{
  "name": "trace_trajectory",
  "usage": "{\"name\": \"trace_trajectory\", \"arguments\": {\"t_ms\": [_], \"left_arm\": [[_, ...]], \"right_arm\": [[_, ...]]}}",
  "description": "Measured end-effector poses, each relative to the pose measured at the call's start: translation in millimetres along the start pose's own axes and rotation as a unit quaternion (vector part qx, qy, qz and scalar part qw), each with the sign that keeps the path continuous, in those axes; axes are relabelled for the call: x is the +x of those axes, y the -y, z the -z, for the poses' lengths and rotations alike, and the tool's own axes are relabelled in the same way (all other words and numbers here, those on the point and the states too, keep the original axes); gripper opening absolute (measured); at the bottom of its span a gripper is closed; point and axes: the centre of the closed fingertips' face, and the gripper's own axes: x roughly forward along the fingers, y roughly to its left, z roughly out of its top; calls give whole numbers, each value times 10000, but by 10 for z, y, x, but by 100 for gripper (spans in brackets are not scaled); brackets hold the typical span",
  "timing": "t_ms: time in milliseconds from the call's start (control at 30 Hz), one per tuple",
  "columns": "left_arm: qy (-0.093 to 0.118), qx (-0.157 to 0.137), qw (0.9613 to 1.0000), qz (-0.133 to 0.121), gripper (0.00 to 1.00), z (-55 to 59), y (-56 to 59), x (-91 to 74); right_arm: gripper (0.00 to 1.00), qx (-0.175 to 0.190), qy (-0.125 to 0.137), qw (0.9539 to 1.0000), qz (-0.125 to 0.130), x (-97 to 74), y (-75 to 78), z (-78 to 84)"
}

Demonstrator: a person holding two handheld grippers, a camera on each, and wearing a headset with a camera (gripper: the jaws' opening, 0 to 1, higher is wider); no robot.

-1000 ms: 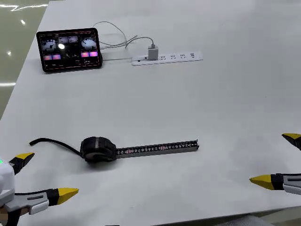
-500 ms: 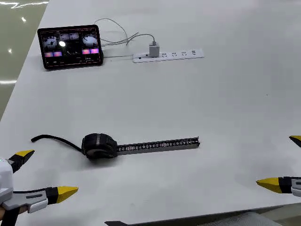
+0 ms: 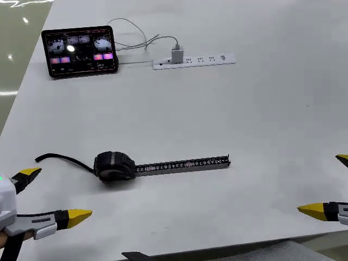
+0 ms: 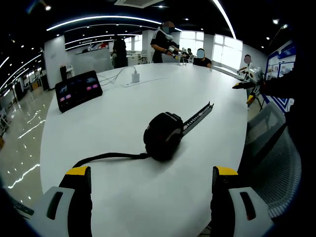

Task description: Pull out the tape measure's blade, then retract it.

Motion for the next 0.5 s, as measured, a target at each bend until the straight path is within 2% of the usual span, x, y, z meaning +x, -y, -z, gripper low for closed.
{"name": "trace_trajectory", "arguments": {"t_ms": [167, 267, 333, 500], "left_arm": [[-27, -27, 10000, -8, 99, 11, -9, 6], [-52, -29, 10000, -10, 99, 21, -11, 9], [-78, -62, 9999, -9, 99, 26, -16, 15], [13, -160, 9999, 56, 99, -48, 2, 40]], "right_arm": [[99, 15, -28, 10000, -30, -5, -22, 16], [99, 78, -172, 9996, -191, 2, -87, 74], [99, 63, -202, 9996, -201, 6, -94, 85], [99, 21, -158, 9997, -168, -7, -85, 26]]}}
